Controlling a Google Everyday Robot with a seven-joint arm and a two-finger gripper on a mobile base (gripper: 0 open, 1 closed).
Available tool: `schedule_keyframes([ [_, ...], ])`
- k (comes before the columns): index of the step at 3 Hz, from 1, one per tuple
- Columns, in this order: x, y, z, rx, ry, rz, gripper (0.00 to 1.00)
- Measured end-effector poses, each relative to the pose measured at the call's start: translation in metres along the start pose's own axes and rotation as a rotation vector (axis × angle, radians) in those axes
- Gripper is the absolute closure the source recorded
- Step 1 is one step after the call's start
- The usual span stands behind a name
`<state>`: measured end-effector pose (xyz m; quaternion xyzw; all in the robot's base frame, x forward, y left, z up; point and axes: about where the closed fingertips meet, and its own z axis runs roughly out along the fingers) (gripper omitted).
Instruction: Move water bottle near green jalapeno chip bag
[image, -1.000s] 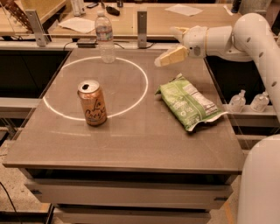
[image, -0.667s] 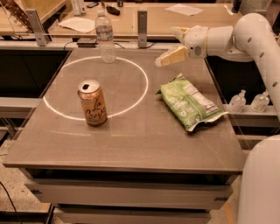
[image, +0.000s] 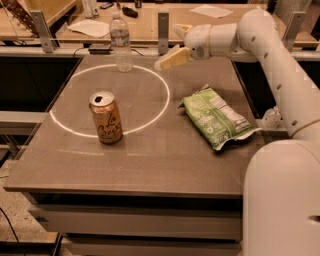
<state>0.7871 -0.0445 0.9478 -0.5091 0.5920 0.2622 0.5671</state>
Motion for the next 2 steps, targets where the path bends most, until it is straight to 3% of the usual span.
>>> schedule_keyframes([
  [1,-0.005,-0.006,0.034,0.028,0.023,0.019,0.00],
  [2,-0.002,-0.010,0.052,0.085,0.017,0.080,0.00],
])
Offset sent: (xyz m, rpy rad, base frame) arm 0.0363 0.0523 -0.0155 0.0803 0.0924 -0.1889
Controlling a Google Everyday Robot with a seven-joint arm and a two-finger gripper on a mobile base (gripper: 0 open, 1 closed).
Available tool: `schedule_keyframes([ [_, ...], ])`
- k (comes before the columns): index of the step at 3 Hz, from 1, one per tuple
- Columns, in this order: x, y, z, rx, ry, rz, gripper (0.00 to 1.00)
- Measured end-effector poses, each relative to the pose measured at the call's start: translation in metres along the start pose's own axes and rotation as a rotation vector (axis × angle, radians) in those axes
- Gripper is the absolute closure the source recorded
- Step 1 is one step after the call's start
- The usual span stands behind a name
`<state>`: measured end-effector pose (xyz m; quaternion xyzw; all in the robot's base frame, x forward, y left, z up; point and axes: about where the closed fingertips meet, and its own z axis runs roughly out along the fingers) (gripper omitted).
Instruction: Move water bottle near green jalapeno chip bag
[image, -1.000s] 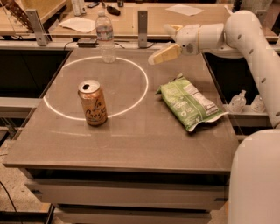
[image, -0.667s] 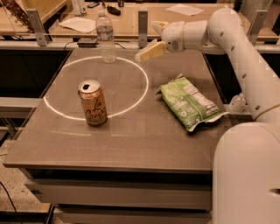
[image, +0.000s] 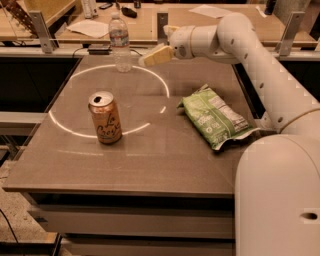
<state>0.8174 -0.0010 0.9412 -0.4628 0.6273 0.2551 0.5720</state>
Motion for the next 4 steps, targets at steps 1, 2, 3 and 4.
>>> schedule_keyframes([
  [1,-0.003,0.001,0.006,0.082,0.019,0.053,0.00],
  [2,-0.002,0.000,0.011,0.177,0.034,0.061,0.00],
  [3,-0.001,-0.001,0.013,0.258,0.054,0.095,0.00],
  [4,-0.001,-0.004,0.018,0.303,0.052,0.134,0.00],
])
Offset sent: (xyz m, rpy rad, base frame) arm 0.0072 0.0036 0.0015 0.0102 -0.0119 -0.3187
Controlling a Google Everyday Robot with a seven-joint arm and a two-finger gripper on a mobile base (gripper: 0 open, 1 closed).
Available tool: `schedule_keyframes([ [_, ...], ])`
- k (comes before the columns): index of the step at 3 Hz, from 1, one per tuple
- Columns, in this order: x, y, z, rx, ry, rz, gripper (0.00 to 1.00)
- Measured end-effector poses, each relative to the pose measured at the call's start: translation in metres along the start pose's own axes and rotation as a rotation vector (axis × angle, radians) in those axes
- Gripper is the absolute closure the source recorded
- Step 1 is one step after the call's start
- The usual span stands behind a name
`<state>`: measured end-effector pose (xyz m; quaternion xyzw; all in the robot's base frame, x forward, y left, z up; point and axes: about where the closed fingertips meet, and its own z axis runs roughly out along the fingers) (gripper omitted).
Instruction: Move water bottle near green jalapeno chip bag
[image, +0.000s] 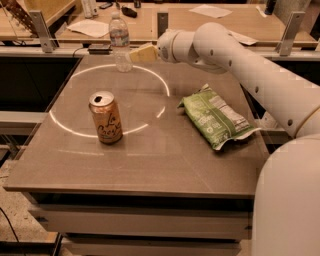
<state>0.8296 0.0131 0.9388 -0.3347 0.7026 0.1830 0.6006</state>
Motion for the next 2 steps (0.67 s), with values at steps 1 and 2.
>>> schedule_keyframes([
  [1,0.0054,-0.0001,0.0123,-0.029,-0.010,0.019,0.00],
  [2,-0.0020,-0.0041,0.0192,-0.084,-0.034,0.016,0.00],
])
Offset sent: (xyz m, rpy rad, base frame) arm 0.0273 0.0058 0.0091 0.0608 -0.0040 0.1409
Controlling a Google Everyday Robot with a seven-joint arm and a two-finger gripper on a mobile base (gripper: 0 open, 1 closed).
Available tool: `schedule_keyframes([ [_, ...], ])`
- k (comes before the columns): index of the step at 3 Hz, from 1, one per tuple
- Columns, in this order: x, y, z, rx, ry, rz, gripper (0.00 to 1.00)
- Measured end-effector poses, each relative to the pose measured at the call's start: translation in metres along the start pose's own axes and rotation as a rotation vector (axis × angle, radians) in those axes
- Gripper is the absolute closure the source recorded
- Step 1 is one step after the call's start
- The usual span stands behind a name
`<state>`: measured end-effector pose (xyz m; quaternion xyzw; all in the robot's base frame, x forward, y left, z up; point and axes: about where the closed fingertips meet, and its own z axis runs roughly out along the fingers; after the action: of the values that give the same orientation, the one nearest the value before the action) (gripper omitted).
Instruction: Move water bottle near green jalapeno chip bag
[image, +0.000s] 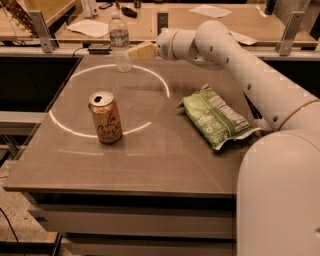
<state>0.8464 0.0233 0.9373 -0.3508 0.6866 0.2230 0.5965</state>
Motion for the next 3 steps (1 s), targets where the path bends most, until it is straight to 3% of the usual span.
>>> schedule_keyframes([
  [1,-0.0067,-0.0057,0.0010,-0.041,-0.027,-0.021,0.00],
  [2,-0.0067,-0.0056,0.0011,-0.041,-0.027,-0.021,0.00],
  [3,-0.0082,-0.0039,0.0073,-0.009,-0.024,-0.009,0.00],
])
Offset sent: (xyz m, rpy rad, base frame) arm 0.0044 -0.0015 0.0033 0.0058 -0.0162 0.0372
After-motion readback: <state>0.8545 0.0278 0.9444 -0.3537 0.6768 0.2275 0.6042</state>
